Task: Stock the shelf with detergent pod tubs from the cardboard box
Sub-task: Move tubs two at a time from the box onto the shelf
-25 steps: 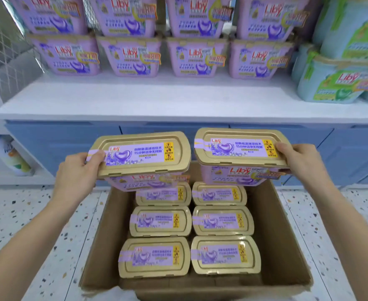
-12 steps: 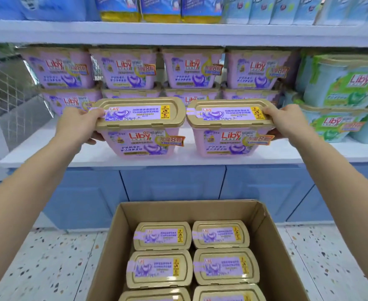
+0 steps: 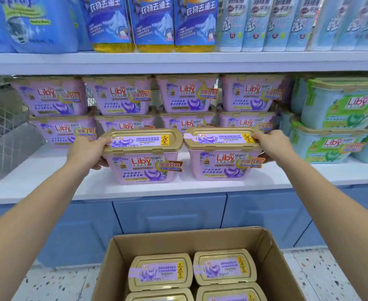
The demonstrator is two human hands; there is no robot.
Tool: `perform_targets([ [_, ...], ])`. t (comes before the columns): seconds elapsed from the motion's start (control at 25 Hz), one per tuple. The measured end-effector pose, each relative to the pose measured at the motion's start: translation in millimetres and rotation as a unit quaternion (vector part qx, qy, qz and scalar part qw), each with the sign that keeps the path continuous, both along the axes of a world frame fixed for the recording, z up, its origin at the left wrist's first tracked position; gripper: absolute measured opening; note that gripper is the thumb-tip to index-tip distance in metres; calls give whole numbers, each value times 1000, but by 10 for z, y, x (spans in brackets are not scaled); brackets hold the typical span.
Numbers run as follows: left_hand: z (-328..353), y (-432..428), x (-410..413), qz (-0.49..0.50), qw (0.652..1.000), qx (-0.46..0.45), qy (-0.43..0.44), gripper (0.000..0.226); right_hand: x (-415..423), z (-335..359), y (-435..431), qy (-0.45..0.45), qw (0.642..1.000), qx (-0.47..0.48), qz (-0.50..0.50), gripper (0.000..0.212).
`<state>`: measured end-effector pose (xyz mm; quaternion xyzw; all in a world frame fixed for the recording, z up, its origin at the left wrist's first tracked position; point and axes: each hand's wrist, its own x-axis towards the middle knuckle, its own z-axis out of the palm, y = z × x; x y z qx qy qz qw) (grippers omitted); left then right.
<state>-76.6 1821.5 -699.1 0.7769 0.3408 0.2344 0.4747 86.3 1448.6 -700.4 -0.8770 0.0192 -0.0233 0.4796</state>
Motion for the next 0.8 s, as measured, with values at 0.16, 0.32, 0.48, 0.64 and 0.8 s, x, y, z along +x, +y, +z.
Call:
perform_targets([
  [0.16, -18, 31, 69, 9, 1000, 2, -13, 27, 39, 8, 55, 6, 1000, -27, -1, 52],
  [0.32, -42, -2, 29, 7, 1000, -2, -29, 34, -58, 32, 19, 39, 998, 30, 26, 50],
  [0.48, -131, -162, -166, -25, 996, -35, -80, 36, -373, -19, -88, 17, 989, 117, 83, 47],
  [0.64, -559, -347, -600, 17, 991, 66, -119, 47, -778, -399, -314, -106, 991, 60, 58, 36],
  [0.8, -1128, -698, -1151, -28, 985, 139, -98, 42, -1296, -934, -534, -114, 991, -18, 69, 35],
])
